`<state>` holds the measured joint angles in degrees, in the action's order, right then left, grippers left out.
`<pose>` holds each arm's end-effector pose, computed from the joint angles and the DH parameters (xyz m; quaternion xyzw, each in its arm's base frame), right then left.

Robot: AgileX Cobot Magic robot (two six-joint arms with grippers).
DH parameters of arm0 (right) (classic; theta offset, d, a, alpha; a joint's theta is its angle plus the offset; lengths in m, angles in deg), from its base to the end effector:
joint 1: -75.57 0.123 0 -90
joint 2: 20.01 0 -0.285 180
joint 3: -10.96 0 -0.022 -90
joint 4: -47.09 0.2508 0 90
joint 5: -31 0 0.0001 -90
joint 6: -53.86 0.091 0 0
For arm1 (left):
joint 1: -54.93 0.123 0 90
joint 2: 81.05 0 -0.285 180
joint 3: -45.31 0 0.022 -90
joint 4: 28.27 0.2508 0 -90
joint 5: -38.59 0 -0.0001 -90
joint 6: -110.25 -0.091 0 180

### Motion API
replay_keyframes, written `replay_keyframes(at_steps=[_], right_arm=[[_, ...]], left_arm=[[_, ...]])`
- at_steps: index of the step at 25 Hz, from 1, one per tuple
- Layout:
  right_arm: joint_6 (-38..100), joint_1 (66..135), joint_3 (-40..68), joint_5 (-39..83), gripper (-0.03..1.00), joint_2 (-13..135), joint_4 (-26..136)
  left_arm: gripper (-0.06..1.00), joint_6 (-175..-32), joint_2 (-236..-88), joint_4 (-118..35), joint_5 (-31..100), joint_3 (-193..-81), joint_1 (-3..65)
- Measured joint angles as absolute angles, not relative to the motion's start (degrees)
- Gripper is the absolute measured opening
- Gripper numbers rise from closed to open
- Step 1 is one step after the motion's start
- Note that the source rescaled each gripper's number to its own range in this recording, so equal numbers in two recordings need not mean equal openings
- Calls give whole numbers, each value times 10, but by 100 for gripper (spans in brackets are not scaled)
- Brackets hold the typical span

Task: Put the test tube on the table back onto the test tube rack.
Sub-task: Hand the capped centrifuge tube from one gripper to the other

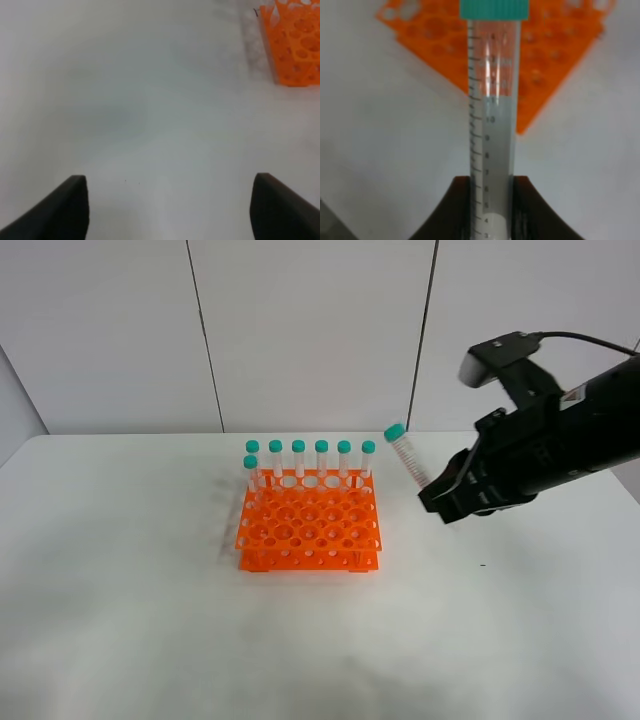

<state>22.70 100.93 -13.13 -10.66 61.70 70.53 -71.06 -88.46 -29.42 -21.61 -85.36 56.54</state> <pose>0.2214 0.1316 0.2859 -0.3500 0.8790 0.1580 0.2827 -0.0039 -0.0017 0.2744 -0.0019 0.8523 0.0033 0.5230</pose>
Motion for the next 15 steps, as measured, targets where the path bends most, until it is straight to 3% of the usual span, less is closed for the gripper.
replay_keyframes(at_steps=[3,9,15], right_arm=[[201,1047,-131,-100,3,650,712],[129,1053,-131,-90,3,698,773],[69,1053,-131,-76,3,698,835]], left_arm=[[100,-711,-885,-294,-216,-854,565],[100,-680,-892,-296,-200,-877,565],[100,-685,-1039,-393,-126,-965,565]])
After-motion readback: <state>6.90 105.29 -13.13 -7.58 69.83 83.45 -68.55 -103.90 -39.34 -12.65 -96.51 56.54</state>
